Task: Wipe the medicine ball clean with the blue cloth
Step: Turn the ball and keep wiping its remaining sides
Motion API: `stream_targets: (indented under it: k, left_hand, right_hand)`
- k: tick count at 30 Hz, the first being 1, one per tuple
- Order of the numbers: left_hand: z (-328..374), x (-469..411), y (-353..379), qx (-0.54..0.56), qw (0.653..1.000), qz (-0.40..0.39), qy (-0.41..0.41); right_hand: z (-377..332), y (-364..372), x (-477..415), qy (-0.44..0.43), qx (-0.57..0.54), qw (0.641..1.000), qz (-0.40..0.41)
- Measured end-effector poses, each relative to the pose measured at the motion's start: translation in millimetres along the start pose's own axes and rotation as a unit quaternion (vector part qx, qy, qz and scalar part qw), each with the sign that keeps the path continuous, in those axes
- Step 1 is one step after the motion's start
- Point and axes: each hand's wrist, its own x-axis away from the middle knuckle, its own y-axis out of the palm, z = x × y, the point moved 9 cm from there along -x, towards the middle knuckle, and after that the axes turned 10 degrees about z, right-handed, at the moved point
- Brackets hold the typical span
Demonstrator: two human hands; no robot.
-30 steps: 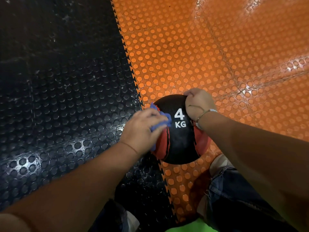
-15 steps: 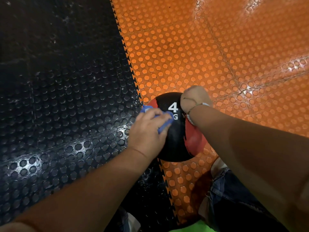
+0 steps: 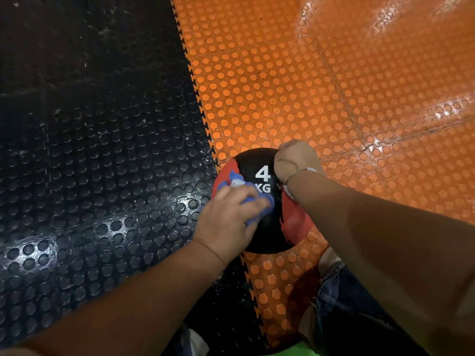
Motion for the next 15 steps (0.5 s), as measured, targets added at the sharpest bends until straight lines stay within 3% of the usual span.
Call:
stream_targets:
  k: [3, 4, 5, 8, 9, 10, 13, 15]
  left_hand:
    - [-49, -3, -10, -0.003, 0.970, 0.070, -0.233]
    - [-46, 4, -9, -0.008, 0.967, 0.065, -0.248]
    - [-34, 12, -5, -0.009, 0.975, 0.046, -0.217]
    - [10, 37, 4, 0.008, 1.000, -0.012, -0.019]
    - [8, 36, 3, 0.000, 1.000, -0.009, 0.007]
    - [-1, 29, 1, -0.012, 1.000, 0.007, -0.012]
    - [-36, 15, -11, -0.015, 0.979, 0.083, -0.188]
    - [-19, 22, -4, -0.007, 0.988, 0.061, -0.141]
  right_hand:
    - [1, 3, -1, 0.013, 0.018, 1.000, 0.002]
    - [0, 4, -1, 0.014, 0.022, 1.000, 0.003]
    - [-1, 4, -2, 0.013, 0.020, 1.000, 0.000]
    - [0, 5, -2, -0.004, 0.008, 1.000, -0.013]
    - [0, 5, -2, -0.008, 0.008, 1.000, -0.013]
    - [1, 6, -4, -0.010, 0.012, 1.000, -0.008]
    - [4, 4, -8, 0.019, 0.015, 1.000, 0.016]
    - [6, 1, -9, 0.039, 0.017, 0.999, 0.021]
